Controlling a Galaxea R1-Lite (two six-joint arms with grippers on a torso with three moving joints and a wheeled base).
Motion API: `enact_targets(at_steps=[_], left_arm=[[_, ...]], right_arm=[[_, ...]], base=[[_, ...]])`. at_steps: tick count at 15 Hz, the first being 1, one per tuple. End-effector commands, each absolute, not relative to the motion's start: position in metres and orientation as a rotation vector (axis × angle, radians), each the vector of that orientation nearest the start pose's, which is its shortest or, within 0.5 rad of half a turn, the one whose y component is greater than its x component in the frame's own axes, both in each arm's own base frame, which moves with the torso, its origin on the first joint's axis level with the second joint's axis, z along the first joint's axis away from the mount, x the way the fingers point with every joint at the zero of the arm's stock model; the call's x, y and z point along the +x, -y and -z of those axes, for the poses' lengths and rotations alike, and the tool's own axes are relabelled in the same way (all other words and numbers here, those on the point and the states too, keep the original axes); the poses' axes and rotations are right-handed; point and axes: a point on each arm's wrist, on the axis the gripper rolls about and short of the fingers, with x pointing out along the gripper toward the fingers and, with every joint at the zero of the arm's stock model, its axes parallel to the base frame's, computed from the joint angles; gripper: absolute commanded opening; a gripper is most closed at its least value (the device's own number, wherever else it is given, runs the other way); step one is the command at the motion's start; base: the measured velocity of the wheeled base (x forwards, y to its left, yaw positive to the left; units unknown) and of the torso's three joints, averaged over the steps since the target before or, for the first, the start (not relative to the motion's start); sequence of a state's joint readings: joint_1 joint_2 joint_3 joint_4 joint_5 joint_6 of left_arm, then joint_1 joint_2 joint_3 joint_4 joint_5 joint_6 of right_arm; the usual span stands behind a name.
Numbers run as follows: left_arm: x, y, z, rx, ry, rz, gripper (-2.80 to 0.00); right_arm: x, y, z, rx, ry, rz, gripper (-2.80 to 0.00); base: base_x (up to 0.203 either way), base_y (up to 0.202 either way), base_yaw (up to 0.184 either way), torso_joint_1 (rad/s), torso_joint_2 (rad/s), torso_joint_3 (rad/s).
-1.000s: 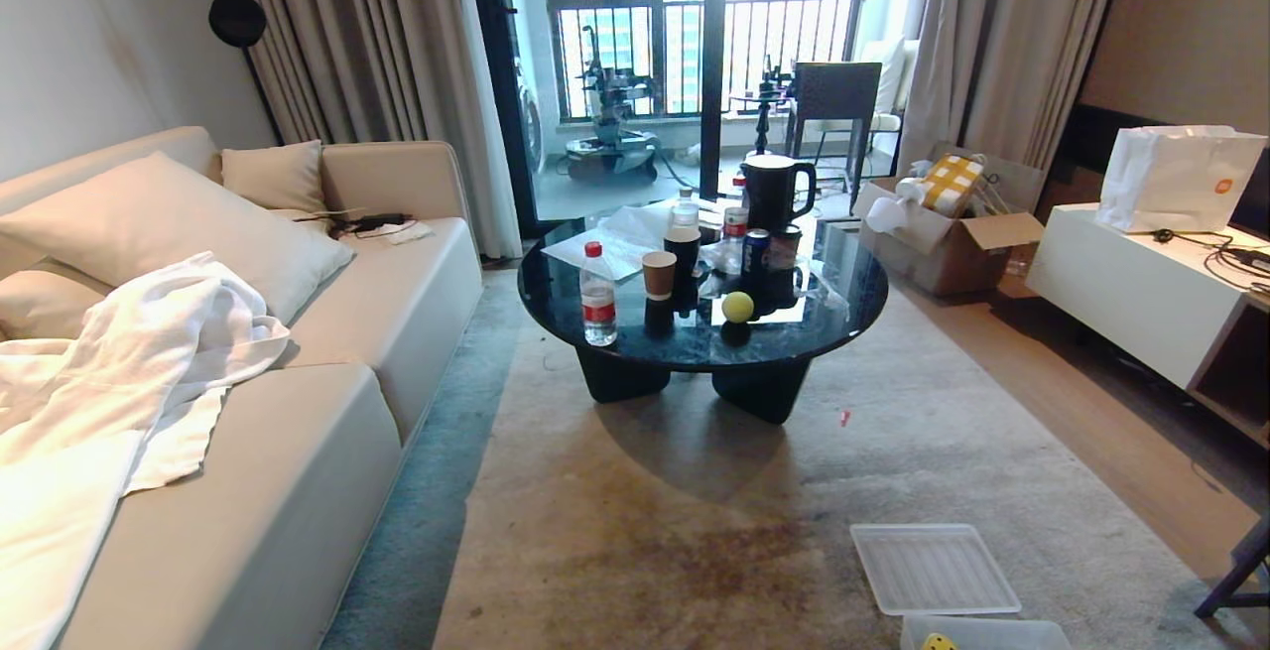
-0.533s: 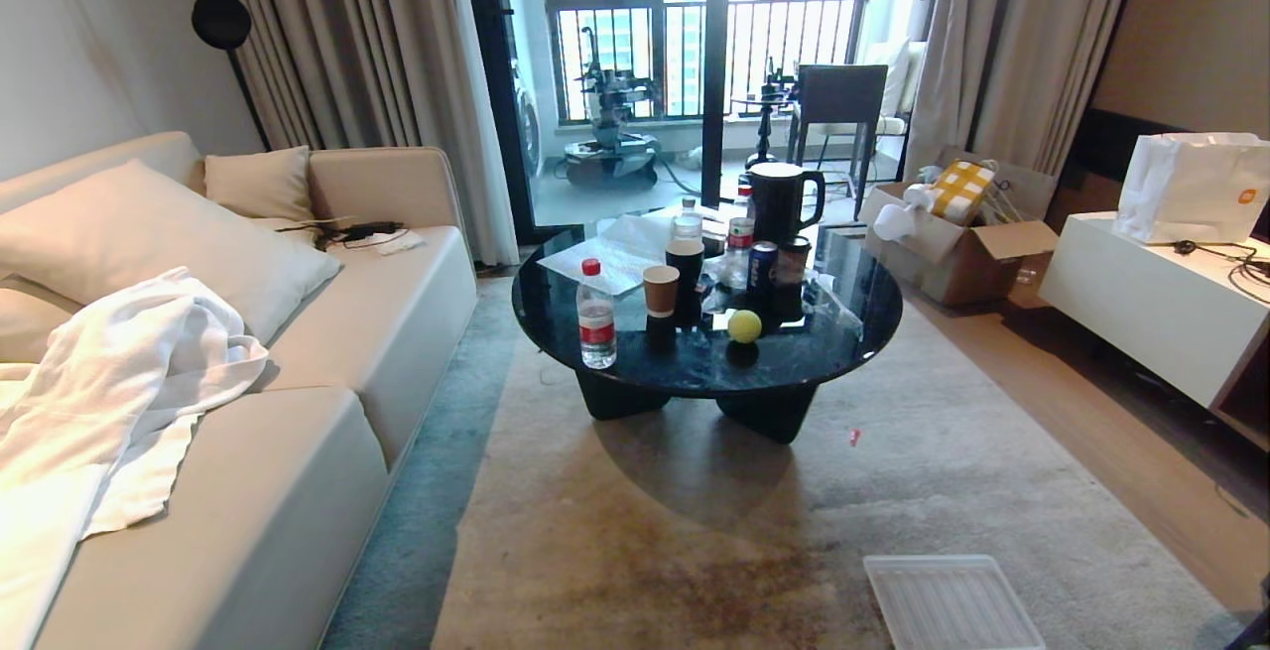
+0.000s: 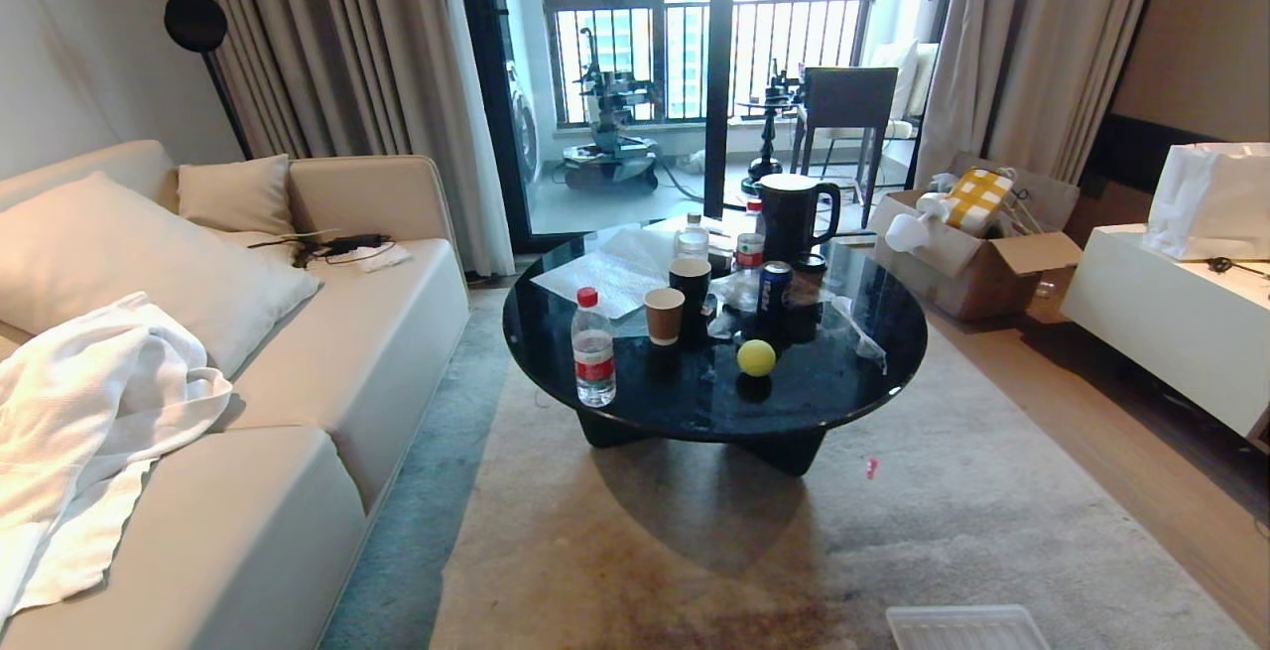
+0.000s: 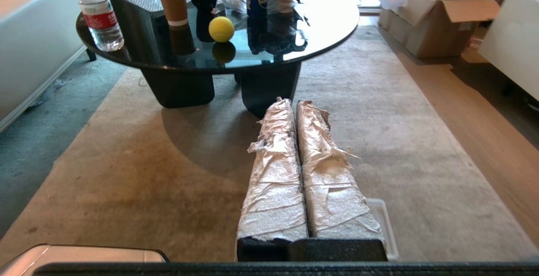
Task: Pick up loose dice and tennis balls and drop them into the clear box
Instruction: Pick up the ball on the table
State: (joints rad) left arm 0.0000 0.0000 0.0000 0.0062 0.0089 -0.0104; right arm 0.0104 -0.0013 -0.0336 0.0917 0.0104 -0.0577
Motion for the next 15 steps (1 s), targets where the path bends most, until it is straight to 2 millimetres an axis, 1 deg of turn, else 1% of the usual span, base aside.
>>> enact_targets(at_steps=[1,15], left_arm=[[-0.0229,-0.0002,-0.0748,-0.011,-0.005,-0.009,-2.80],[-0.0229,-0.0002,-0.0748,-0.011,-0.005,-0.009,-2.80]], right_arm=[[-0.0256,0.0000,-0.0754,-0.058,-0.058,-0.023,-2.80],[-0.0256,0.0000,-0.0754,-0.058,-0.058,-0.023,-2.80]], base=[[0.181,0.000,-0.002,-0.002,0.00,0.002],[0.184,0.000,-0.002,0.003,0.00,0.002]])
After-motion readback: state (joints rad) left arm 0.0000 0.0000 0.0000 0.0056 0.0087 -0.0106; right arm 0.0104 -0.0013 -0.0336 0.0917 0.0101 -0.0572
